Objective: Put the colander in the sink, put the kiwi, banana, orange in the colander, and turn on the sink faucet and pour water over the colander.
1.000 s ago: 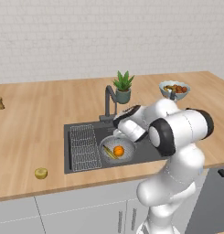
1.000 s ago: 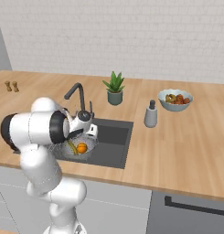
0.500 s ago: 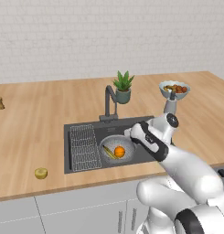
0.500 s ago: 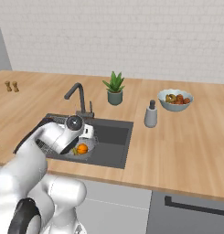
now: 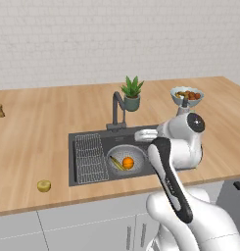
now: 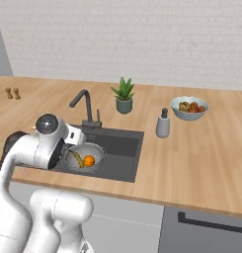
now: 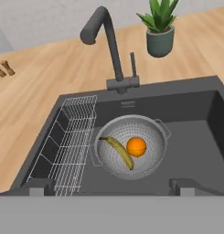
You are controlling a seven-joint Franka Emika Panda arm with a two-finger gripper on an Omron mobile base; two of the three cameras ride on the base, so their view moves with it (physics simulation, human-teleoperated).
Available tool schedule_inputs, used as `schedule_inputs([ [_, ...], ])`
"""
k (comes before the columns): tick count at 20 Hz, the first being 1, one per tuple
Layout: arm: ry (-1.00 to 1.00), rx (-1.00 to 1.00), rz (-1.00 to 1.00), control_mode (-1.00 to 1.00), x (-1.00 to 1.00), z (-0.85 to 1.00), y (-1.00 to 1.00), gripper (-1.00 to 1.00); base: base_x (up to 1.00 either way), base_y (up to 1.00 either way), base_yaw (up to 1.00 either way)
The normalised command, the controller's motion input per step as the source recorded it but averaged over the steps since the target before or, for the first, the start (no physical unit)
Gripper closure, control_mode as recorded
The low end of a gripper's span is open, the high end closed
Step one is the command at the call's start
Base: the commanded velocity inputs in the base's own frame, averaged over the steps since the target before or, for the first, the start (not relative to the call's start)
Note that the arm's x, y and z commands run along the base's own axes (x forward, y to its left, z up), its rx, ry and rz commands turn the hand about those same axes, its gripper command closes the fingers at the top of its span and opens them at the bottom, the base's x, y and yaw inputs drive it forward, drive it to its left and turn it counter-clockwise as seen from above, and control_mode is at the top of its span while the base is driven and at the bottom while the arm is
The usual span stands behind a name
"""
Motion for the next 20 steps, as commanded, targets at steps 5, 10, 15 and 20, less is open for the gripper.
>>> schedule_inputs([
  [5,0.04,-0.04,0.00,-1.00,-0.79,0.43,0.88,-1.00,0.00,0.00,0.00],
  [10,0.10,-0.11,0.00,-1.00,-0.22,0.06,1.00,-1.00,0.00,0.00,0.00],
  [15,0.10,-0.12,0.00,-1.00,-0.01,-0.01,1.00,-1.00,0.00,0.00,0.00],
  [20,0.15,-0.10,0.01,-1.00,0.07,-0.14,0.82,-1.00,0.00,0.00,0.00],
])
